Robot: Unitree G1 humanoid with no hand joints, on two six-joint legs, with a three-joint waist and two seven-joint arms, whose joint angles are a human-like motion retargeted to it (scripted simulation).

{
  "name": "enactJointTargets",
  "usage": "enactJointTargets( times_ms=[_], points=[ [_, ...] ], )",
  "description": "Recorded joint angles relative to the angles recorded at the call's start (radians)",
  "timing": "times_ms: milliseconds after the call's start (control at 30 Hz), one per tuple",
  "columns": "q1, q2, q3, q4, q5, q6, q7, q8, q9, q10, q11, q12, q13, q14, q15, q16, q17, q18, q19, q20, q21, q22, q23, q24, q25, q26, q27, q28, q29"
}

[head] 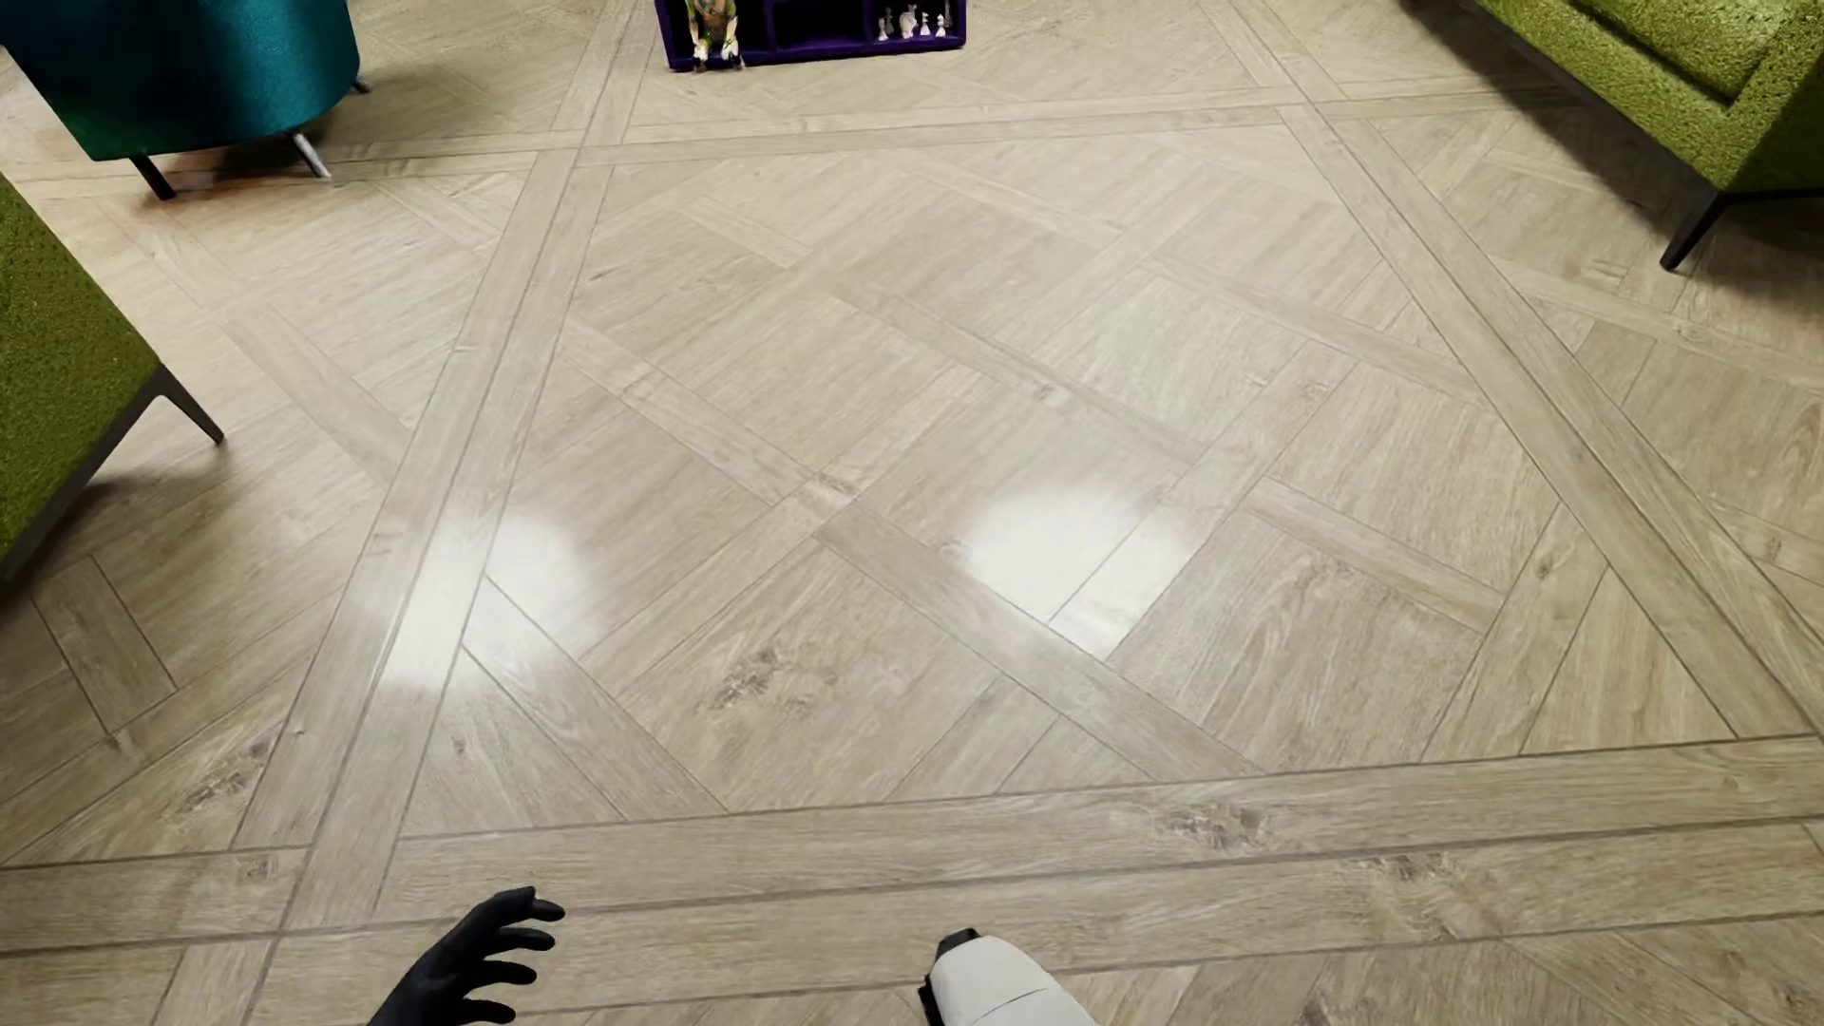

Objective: Walk towards the dark purple shelves

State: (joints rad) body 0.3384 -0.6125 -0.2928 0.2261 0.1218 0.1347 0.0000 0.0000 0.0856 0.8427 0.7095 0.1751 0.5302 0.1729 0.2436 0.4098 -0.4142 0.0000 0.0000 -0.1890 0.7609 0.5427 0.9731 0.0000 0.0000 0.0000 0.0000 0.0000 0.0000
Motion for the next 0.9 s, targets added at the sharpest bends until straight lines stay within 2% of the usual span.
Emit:
enactJointTargets(
  times_ms=[33,67,133,167,200,267,333,367,400,433,467,500,533,567,600,633,667,700,733,767,800,833,867,900],
  points=[
    [-0.087,0.060,0.063,-0.003,0.042,0.008,0.000,0.000,0.007,0.186,0.040,0.027,-0.030,0.047,-0.025,-0.019,0.005,0.000,0.000,-0.031,0.005,0.064,0.002,0.000,0.000,0.000,0.000,0.000,0.000],
    [-0.195,0.159,0.128,-0.012,0.078,0.009,0.000,0.000,0.016,0.363,0.019,0.054,-0.066,-0.044,-0.078,-0.035,0.010,0.000,0.000,-0.081,-0.017,0.127,-0.021,0.000,0.000,0.000,0.000,0.000,0.000],
    [-0.396,0.408,0.272,-0.066,0.111,-0.023,0.000,0.000,0.030,0.519,-0.094,0.128,-0.152,-0.308,-0.200,-0.052,0.013,0.000,0.000,-0.198,-0.094,0.262,-0.104,0.000,0.000,0.000,0.000,0.000,0.000],
    [-0.494,0.535,0.338,-0.090,0.107,-0.042,0.000,0.000,0.032,0.487,-0.159,0.174,-0.195,-0.373,-0.278,-0.055,0.010,0.000,0.000,-0.242,-0.145,0.322,-0.166,0.000,0.000,0.000,0.000,0.000,0.000],
    [-0.585,0.646,0.399,-0.103,0.090,-0.059,0.000,0.000,0.031,0.389,-0.217,0.222,-0.237,-0.391,-0.362,-0.053,0.006,0.000,0.000,-0.274,-0.208,0.376,-0.234,0.000,0.000,0.000,0.000,0.000,0.000],
    [-0.709,0.818,0.521,-0.099,0.035,-0.088,0.000,0.000,0.019,0.062,-0.289,0.313,-0.326,-0.362,-0.510,-0.044,-0.002,0.000,0.000,-0.291,-0.336,0.440,-0.363,0.000,0.000,0.000,0.000,0.000,0.000],
    [-0.775,0.912,0.613,-0.082,-0.005,-0.101,0.000,0.000,-0.017,-0.302,-0.301,0.386,-0.400,-0.339,-0.599,-0.034,-0.040,0.000,0.000,-0.254,-0.422,0.469,-0.508,0.000,0.000,0.000,0.000,0.000,0.000],
    [-0.809,0.946,0.651,-0.072,-0.027,-0.103,0.000,0.000,-0.035,-0.503,-0.293,0.414,-0.422,-0.269,-0.603,-0.028,-0.057,0.000,0.000,-0.228,-0.460,0.481,-0.559,0.000,0.000,0.000,0.000,0.000,0.000],
    [-0.840,0.984,0.686,-0.067,-0.061,-0.105,0.000,0.000,-0.042,-0.473,-0.267,0.432,-0.431,-0.297,-0.576,-0.021,-0.068,0.000,0.000,-0.218,-0.497,0.498,-0.589,0.000,0.000,0.000,0.000,0.000,0.000],
    [-0.858,1.016,0.716,-0.075,-0.095,-0.112,0.000,0.000,-0.043,-0.257,-0.207,0.441,-0.424,-0.356,-0.508,-0.015,-0.067,0.000,0.000,-0.210,-0.520,0.519,-0.592,0.000,0.000,0.000,0.000,0.000,0.000],
    [-0.886,1.005,0.720,-0.102,-0.128,-0.136,0.000,0.000,-0.053,-0.138,-0.093,0.442,-0.407,-0.307,-0.384,-0.010,-0.054,0.000,0.000,-0.208,-0.525,0.542,-0.576,0.000,0.000,0.000,0.000,0.000,0.000],
    [-0.887,0.965,0.702,-0.150,-0.163,-0.166,0.000,0.000,-0.051,-0.023,0.069,0.425,-0.383,-0.308,-0.217,-0.008,-0.033,0.000,0.000,-0.215,-0.510,0.572,-0.534,0.000,0.000,0.000,0.000,0.000,0.000],
    [-0.826,0.904,0.671,-0.192,-0.173,-0.172,0.000,0.000,-0.033,0.037,0.271,0.394,-0.357,-0.364,-0.084,-0.011,-0.017,0.000,0.000,-0.231,-0.462,0.584,-0.478,0.000,0.000,0.000,0.000,0.000,0.000],
    [-0.742,0.812,0.641,-0.229,-0.172,-0.173,0.000,0.000,-0.016,0.046,0.514,0.369,-0.350,-0.421,-0.050,-0.019,-0.005,0.000,0.000,-0.231,-0.386,0.554,-0.411,0.000,0.000,0.000,0.000,0.000,0.000],
    [-0.643,0.705,0.569,-0.242,-0.143,-0.150,0.000,0.000,-0.007,-0.010,0.606,0.335,-0.345,-0.422,-0.105,-0.032,0.012,0.000,0.000,-0.229,-0.297,0.485,-0.305,0.000,0.000,0.000,0.000,0.000,0.000],
    [-0.542,0.604,0.498,-0.251,-0.110,-0.122,0.000,0.000,0.000,-0.069,0.648,0.300,-0.313,-0.419,-0.137,-0.048,0.027,0.000,0.000,-0.212,-0.255,0.407,-0.237,0.000,0.000,0.000,0.000,0.000,0.000],
    [-0.437,0.517,0.427,-0.253,-0.081,-0.097,0.000,0.000,0.008,-0.134,0.595,0.268,-0.260,-0.413,-0.119,-0.059,0.046,0.000,0.000,-0.181,-0.247,0.309,-0.176,0.000,0.000,0.000,0.000,0.000,0.000],
    [-0.343,0.437,0.363,-0.244,-0.057,-0.077,0.000,0.000,0.012,-0.192,0.456,0.232,-0.224,-0.404,-0.055,-0.060,0.049,0.000,0.000,-0.162,-0.171,0.209,-0.100,0.000,0.000,0.000,0.000,0.000,0.000],
    [-0.265,0.369,0.304,-0.227,-0.042,-0.058,0.000,0.000,0.012,-0.237,0.259,0.189,-0.189,-0.396,0.020,-0.059,0.040,0.000,0.000,-0.146,-0.085,0.110,-0.053,0.000,0.000,0.000,0.000,0.000,0.000],
    [-0.189,0.322,0.250,-0.211,-0.040,-0.049,0.000,0.000,0.011,-0.274,0.053,0.152,-0.143,-0.406,0.025,-0.055,0.038,0.000,0.000,-0.113,-0.051,0.010,-0.024,0.000,0.000,0.000,0.000,0.000,0.000],
    [-0.124,0.284,0.205,-0.201,-0.050,-0.048,0.000,0.000,0.004,-0.302,-0.123,0.113,-0.100,-0.430,-0.115,-0.047,0.035,0.000,0.000,-0.082,-0.023,-0.073,-0.001,0.000,0.000,0.000,0.000,0.000,0.000],
    [-0.080,0.245,0.159,-0.193,-0.072,-0.053,0.000,0.000,-0.005,-0.308,-0.221,0.070,-0.064,-0.454,-0.364,-0.035,0.028,0.000,0.000,-0.055,0.005,-0.133,0.008,0.000,0.000,0.000,0.000,0.000,0.000],
    [-0.040,0.211,0.114,-0.177,-0.091,-0.056,0.000,0.000,-0.009,-0.301,-0.235,0.038,-0.032,-0.469,-0.559,-0.025,0.021,0.000,0.000,-0.022,0.016,-0.178,0.005,0.000,0.000,0.000,0.000,0.000,0.000],
    [0.007,0.189,0.068,-0.159,-0.102,-0.059,0.000,0.000,-0.008,-0.290,-0.226,0.025,-0.008,-0.455,-0.590,-0.019,0.014,0.000,0.000,0.011,0.024,-0.203,0.009,0.000,0.000,0.000,0.000,0.000,0.000]
  ],
)
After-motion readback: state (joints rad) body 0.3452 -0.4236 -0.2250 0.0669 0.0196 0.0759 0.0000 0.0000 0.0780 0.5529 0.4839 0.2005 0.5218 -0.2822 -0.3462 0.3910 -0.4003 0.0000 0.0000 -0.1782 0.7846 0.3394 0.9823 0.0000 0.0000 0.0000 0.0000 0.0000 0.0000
